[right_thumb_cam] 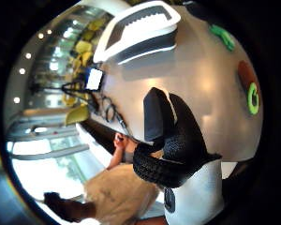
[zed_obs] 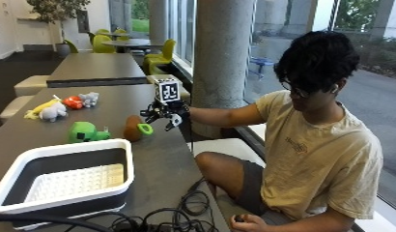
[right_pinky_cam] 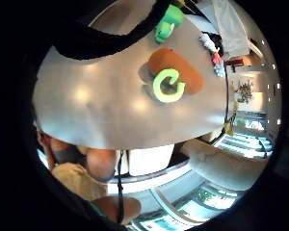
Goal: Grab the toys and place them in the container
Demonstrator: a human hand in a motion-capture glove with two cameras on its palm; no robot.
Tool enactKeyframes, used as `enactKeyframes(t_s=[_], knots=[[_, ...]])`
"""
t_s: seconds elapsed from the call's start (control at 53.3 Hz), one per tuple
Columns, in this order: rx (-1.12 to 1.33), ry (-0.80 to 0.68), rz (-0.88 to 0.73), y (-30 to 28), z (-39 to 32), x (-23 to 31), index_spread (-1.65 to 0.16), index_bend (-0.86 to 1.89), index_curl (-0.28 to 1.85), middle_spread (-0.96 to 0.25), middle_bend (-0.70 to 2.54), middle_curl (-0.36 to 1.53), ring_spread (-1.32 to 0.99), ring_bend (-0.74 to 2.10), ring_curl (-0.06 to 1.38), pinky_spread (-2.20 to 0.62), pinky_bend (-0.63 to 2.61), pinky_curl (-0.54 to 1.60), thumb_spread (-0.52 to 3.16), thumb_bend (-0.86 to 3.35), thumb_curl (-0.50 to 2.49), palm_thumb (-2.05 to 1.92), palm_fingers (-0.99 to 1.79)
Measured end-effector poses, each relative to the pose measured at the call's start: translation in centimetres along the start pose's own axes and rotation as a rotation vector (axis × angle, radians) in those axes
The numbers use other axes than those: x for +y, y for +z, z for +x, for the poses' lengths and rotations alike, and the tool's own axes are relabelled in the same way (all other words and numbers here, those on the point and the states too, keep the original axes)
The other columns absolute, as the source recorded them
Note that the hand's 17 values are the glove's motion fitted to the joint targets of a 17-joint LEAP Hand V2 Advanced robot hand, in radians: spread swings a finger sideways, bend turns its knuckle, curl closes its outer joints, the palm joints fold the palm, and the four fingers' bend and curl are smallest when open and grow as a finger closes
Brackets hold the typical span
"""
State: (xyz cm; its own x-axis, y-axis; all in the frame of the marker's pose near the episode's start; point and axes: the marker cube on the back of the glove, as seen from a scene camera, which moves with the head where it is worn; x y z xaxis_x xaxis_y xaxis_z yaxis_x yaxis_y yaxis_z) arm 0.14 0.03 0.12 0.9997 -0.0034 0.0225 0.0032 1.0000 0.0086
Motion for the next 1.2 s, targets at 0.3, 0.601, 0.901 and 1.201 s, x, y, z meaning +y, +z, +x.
enactKeyframes(t_s=[0.3,0.601,0.901,1.201], knots=[[0.014,0.005,0.008,-0.6,-0.4,0.0,-0.24,0.29,0.21,-0.04,0.09,0.05,-0.03,0.17,0.05,-0.02,0.74,0.26,1.22,0.04,0.08,0.03,-0.16],[0.044,0.074,0.032,-0.5,2.9,-0.4,-0.27,0.24,0.29,-0.05,0.10,0.09,-0.04,0.17,0.11,-0.02,0.75,0.30,1.42,0.02,0.15,0.01,-0.18],[0.102,0.293,-0.023,0.9,12.8,-5.0,-0.26,0.05,0.22,-0.04,0.09,0.12,-0.04,0.20,0.18,-0.02,0.85,0.35,1.41,0.02,0.22,0.08,-0.30],[0.367,0.267,-0.193,3.9,13.1,-9.1,-0.27,0.04,0.15,-0.03,0.13,0.16,-0.07,0.31,0.26,-0.02,0.89,0.37,1.36,0.01,0.27,0.16,-0.22]])
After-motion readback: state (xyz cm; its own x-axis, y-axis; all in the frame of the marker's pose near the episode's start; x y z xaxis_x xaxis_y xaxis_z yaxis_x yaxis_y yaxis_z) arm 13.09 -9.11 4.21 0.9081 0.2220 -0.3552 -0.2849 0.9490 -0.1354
